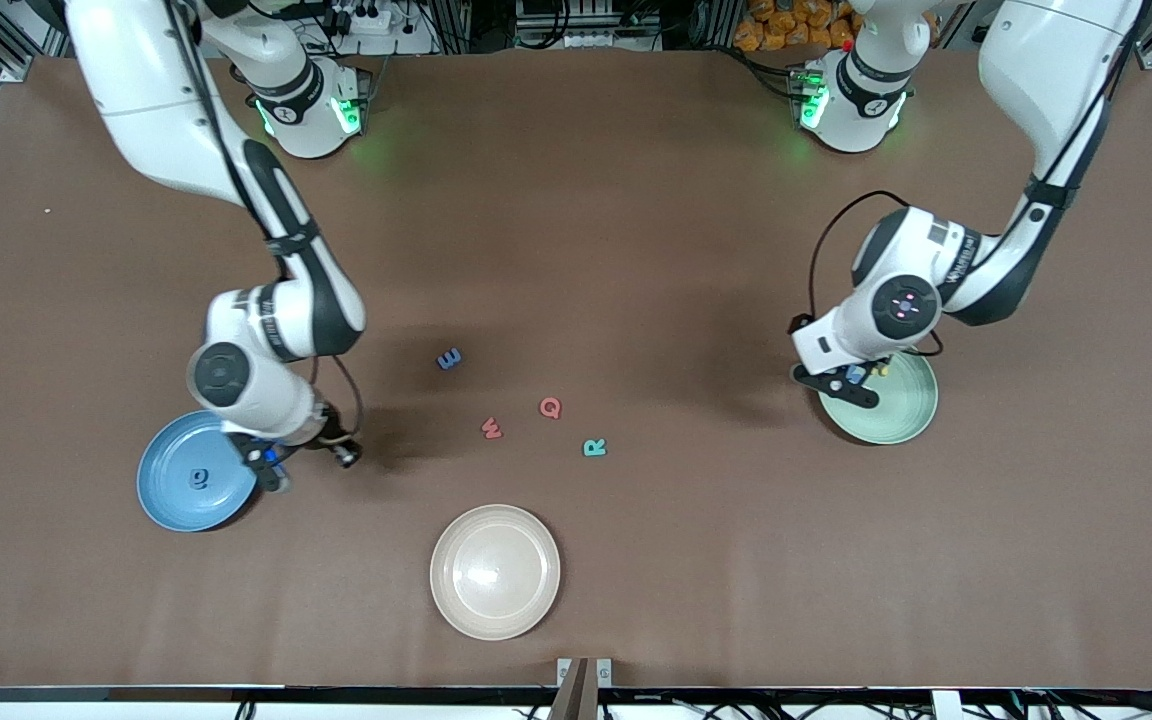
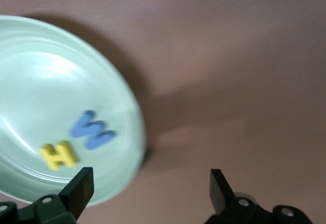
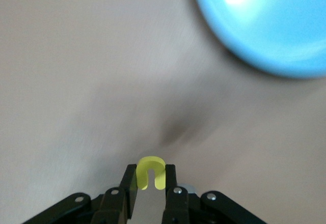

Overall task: Sort upper and lower case letters into plates
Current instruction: 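Drop the M onto the green plate while the right gripper grasps the u, then drop the u onto the blue plate while the left gripper reaches the Q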

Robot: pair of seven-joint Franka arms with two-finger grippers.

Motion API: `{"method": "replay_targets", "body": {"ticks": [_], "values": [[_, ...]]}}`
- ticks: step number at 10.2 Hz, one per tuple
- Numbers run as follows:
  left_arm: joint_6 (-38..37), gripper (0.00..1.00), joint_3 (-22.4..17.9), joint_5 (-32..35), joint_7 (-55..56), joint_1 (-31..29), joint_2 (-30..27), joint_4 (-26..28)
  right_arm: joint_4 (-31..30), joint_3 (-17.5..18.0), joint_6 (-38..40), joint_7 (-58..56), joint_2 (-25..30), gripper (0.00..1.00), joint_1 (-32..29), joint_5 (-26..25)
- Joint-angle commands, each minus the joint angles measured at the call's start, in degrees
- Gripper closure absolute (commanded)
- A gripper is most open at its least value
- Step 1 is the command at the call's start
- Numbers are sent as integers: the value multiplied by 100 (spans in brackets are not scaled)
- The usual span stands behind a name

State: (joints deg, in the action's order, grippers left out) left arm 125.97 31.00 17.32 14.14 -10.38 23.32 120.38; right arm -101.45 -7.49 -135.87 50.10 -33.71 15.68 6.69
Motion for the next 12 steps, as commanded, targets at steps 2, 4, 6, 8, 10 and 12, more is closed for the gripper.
{"method": "replay_targets", "body": {"ticks": [2, 4, 6, 8, 10, 12], "values": [[33, 0, 608, -253, 2244, 219, 313, -408, 449, -585, 535, -1218, 111, 100, -257, -19], [33, 0, 609, -484, 3711, 938, 663, -1004, 486, -693, 448, -2019, -29, 100, -660, -45], [42, 0, 609, -484, 5660, 1510, 1426, -2144, 486, -693, 421, -2084, -83, 36, -759, -10], [68, 0, 504, -484, 7192, 2090, 2034, -3017, 477, -684, 439, -2066, -83, 0, -707, 34], [452, 0, 363, -580, 8047, 2286, 2352, -3345, 468, -684, 491, -2075, -92, 0, -759, 34], [1399, 0, 328, -642, 9127, 2435, 2641, -3372, 451, -684, 509, -2075, -83, 0, -785, 34]]}}
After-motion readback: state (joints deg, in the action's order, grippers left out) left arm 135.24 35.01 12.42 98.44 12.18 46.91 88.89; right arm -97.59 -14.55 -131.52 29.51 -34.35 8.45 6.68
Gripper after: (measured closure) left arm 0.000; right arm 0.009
